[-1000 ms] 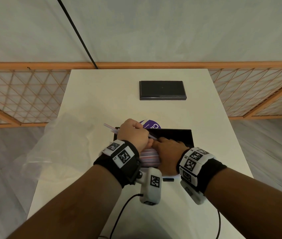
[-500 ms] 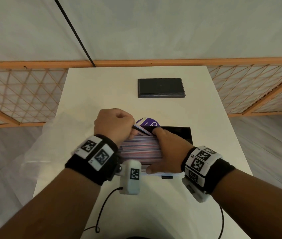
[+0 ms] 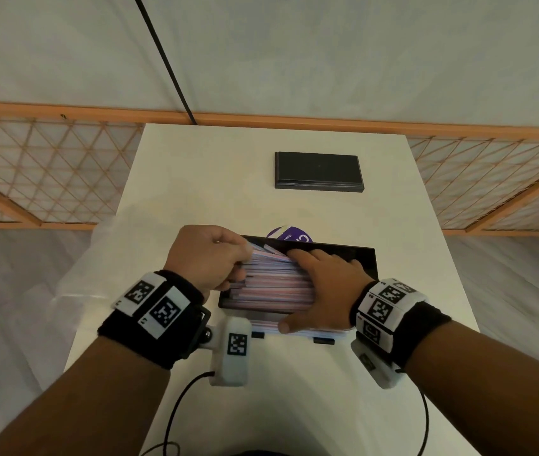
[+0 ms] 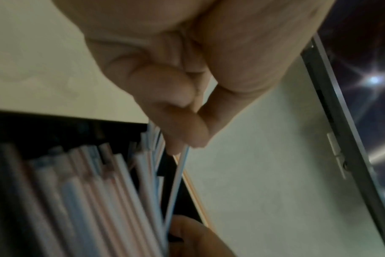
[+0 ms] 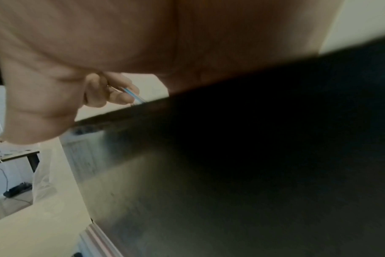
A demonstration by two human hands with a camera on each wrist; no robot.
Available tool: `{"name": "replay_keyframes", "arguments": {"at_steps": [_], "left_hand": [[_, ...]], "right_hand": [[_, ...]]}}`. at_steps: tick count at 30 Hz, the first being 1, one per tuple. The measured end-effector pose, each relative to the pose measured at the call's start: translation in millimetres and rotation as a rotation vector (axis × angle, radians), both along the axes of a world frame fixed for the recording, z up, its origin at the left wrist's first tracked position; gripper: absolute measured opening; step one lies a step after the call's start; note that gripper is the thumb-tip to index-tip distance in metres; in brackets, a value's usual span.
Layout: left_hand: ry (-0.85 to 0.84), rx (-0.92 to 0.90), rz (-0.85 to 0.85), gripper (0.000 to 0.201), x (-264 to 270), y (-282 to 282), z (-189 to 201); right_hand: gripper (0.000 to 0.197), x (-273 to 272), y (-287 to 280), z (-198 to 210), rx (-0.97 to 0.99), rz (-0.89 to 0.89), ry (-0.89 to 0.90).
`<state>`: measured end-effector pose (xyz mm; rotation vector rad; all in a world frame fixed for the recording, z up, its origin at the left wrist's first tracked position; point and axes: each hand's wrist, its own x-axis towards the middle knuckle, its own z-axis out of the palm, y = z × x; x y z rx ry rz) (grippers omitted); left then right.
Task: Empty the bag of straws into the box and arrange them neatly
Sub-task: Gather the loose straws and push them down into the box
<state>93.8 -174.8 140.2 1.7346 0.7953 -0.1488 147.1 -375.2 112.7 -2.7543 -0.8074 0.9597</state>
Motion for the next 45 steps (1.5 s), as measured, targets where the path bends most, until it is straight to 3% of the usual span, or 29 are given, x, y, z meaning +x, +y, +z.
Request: {"name": "replay_keyframes", "arguments": {"at_steps": [4,7,10,14,16,21,23,25,27,30,32,35,38,42,45], "left_hand": [[-0.023,0.275,-0.136,0.010,-5,5,-9],[-0.102,0.327,-0.036,0.014,-4,4,-5],[-0.121,-0.005,0.082,0.013,4,-9,3],[0.044,-0.569,0.172,0.015,12,-34,12],[0.068,-0.675,0.198,0.017,14,-44,10],[0.117,-0.735,0.232,0.032,21,-59,1],[0.120,-0.718,0.231,0.033,22,-60,1],[0.091,-0.633,0.219,0.023,19,-58,4],[-0.029,-0.394,0.231,0.013,14,-46,8],[-0.273,0.094,0.337,0.020,4,-16,7],[-0.306,0.227,0.363,0.022,2,-2,-2],[-0.182,0.103,0.224,0.044,9,4,-24],[-0.137,0.027,0.088,0.047,12,-4,-42],[-0.204,0.040,0.161,0.024,10,-9,-54],[-0.231,0.058,0.214,0.019,10,-8,-55]], "right_hand": [[0.119,0,6,-5,-0.096,0.026,-0.013],[0.115,-1,11,-3,-0.153,0.023,-0.013],[0.119,-3,13,-4,-0.188,0.026,0.000],[0.124,-4,11,-1,-0.259,0.061,-0.014],[0.119,-4,10,3,-0.290,0.069,-0.038],[0.108,-7,7,5,-0.308,0.075,-0.023],[0.106,-7,6,4,-0.276,0.046,0.013],[0.108,-7,6,2,-0.222,0.005,0.028],[0.113,-5,7,0,-0.169,-0.017,0.024],[0.122,-2,12,-3,-0.177,0.014,0.028],[0.121,0,16,-3,-0.197,0.040,0.024],[0.114,1,25,-3,-0.187,0.049,0.051],[0.110,1,34,-3,-0.151,0.018,0.090],[0.111,0,43,-3,-0.188,0.064,0.059],[0.110,2,44,-3,-0.176,0.065,0.082]]}}
